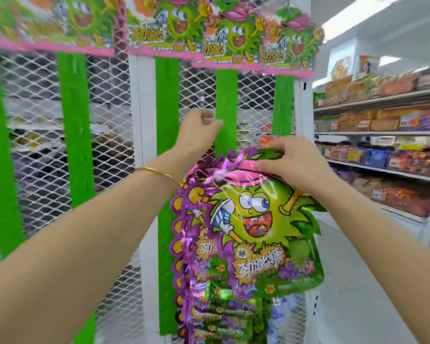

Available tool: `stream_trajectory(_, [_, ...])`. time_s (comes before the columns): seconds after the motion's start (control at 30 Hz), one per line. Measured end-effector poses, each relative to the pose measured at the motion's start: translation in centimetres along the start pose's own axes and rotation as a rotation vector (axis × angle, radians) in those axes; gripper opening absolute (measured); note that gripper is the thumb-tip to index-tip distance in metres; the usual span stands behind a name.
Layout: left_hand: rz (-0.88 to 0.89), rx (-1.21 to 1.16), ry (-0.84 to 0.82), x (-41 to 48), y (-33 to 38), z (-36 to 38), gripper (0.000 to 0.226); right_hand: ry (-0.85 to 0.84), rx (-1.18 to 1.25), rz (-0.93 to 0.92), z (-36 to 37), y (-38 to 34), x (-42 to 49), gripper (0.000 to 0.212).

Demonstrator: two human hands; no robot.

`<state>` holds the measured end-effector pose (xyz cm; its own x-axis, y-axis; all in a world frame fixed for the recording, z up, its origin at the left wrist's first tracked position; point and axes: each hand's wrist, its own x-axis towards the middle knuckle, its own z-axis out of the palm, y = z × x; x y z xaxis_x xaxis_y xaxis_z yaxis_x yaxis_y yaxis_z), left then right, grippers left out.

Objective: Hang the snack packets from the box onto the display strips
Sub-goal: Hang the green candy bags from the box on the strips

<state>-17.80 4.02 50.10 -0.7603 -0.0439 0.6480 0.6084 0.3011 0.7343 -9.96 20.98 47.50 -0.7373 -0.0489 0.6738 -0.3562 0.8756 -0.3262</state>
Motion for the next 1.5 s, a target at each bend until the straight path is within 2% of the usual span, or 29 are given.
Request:
stream_trajectory(0.13, [-0.102, -0.094, -0.050, 1.6, 1.1, 0.2, 0.010, 0.096, -0.024, -0.037, 0.1, -1.0, 3.1, 0.036])
stream_trajectory(0.27, [-0.215, -0.021, -0.092, 2.4, 2.3, -0.6, 0.029, 0.166, -0.080, -0.064, 0.4, -2.5, 5.5, 0.035])
stream_trajectory(0.33, [-0.279, -0.014, -0.102, 2.9, 2.7, -0.9, 0.027, 0.197, -0.107, -0.077, 0.6, -3.0, 6.2, 0.030])
stream_trajectory(0.47, [-0.298, -0.022, -0.124, 2.8, 3.1, -1.0, 0.021, 0.235, -0.119, -0.091, 0.9, -3.5, 7.0, 0.025])
stream_trajectory(0.67, [-0.266, 0.011, -0.093, 2.3, 3.5, -1.2, 0.018, 0.234, -0.140, -0.054, 0.9, -3.5, 7.6, 0.028])
stream_trajectory(0.97, [-0.249, -0.001, -0.084, 1.7, 2.6, -1.4, 0.026, 0.075, -0.083, 0.020, 1.9, -2.5, 6.8, 0.024])
stream_trajectory(1.03, [-0.204, -0.036, -0.117, 1.1, 2.4, -1.5, 0.024, 0.057, -0.115, 0.026, 2.4, -2.2, 6.1, 0.025])
stream_trajectory(1.1, [-0.066, 0.099, -0.110, 0.6, 1.6, -1.7, 0.018, 0.089, -0.112, 0.025, 2.8, -2.2, 5.2, 0.033])
stream_trajectory(1.2, [0.189, 0.416, 0.010, -2.1, 0.0, -2.2, 0.047, 0.231, -0.156, 0.007, 2.5, -2.6, 2.8, 0.043])
stream_trajectory(1.27, [0.315, 0.422, 0.083, -5.7, -1.3, -2.6, 0.049, 0.373, -0.145, -0.053, 2.6, -2.7, -0.1, 0.040])
stream_trajectory(1.33, [0.314, 0.362, 0.070, -10.9, -3.3, -3.0, 0.043, 0.415, 0.041, -0.127, 3.8, -2.7, -4.5, 0.033])
stream_trajectory(1.4, [0.265, 0.370, -0.032, -16.9, -6.2, -3.2, 0.041, 0.277, 0.251, -0.139, 6.8, -2.4, -10.5, 0.028])
stream_trajectory(1.5, [0.067, 0.388, -0.263, -27.1, -13.4, -3.3, 0.040, -0.113, 0.319, -0.031, 14.2, -0.8, -20.6, 0.025])
